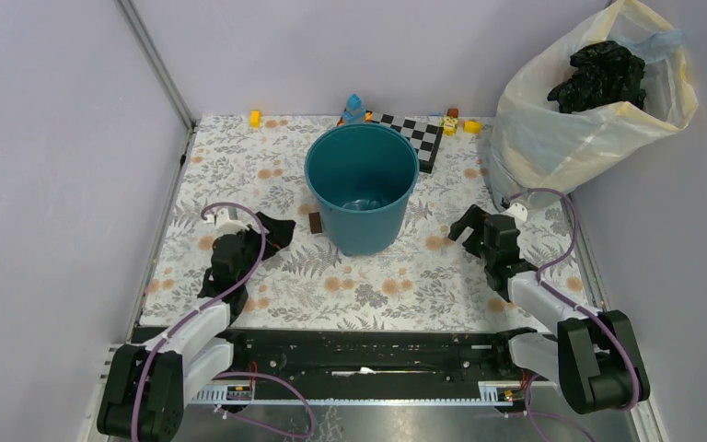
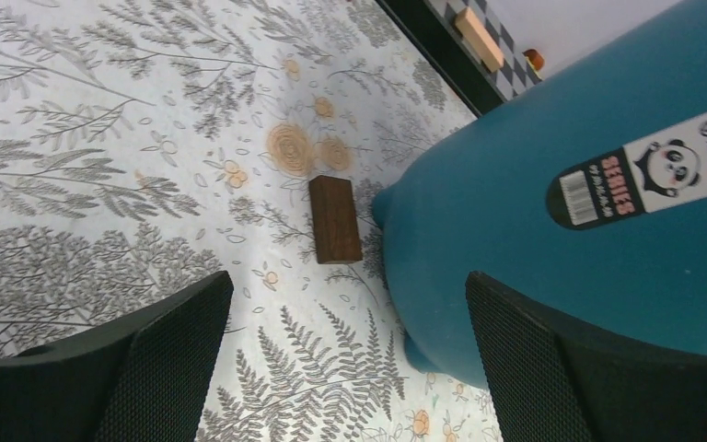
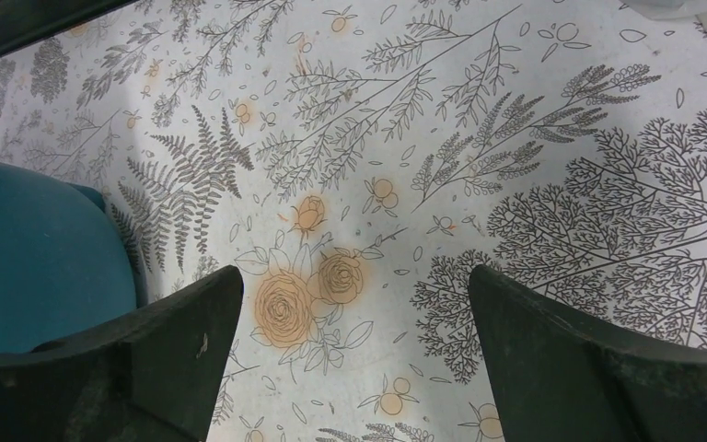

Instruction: Put the trash bags into the trash bin

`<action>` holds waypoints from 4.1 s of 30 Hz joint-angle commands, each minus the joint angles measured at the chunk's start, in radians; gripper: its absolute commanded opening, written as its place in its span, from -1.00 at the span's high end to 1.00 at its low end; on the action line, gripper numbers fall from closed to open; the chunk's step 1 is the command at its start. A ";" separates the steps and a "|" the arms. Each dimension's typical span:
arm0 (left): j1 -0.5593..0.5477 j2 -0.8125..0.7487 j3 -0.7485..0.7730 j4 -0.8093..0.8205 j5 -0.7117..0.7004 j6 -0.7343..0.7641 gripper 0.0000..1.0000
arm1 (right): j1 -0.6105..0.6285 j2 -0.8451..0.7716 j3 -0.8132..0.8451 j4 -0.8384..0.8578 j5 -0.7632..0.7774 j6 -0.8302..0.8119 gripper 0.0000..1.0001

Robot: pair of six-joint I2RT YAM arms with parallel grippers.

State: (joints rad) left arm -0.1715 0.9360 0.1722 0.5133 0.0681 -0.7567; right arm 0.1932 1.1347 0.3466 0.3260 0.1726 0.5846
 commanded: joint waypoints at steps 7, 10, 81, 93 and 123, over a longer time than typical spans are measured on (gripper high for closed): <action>-0.078 -0.051 0.015 0.159 0.150 0.092 -0.98 | -0.001 -0.101 0.053 -0.016 -0.078 -0.052 -0.99; -0.119 -0.081 0.007 0.191 0.174 0.126 -0.97 | -0.002 -0.176 0.044 -0.011 -0.093 -0.079 -0.99; -0.692 0.831 0.450 0.447 -0.395 -0.241 -0.97 | -0.153 0.424 1.841 -0.977 0.073 -0.321 1.00; -0.617 0.971 0.473 0.480 -0.326 -0.253 -0.97 | 0.055 0.379 1.908 -1.046 -0.284 -0.248 1.00; -0.358 0.717 0.463 0.099 0.028 -0.041 -0.97 | 0.197 -0.018 0.727 -0.627 -0.673 -0.044 1.00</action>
State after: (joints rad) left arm -0.5304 1.7847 0.7013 0.6651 -0.0639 -0.8539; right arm 0.3752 1.1172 1.0794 -0.4194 -0.3912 0.5060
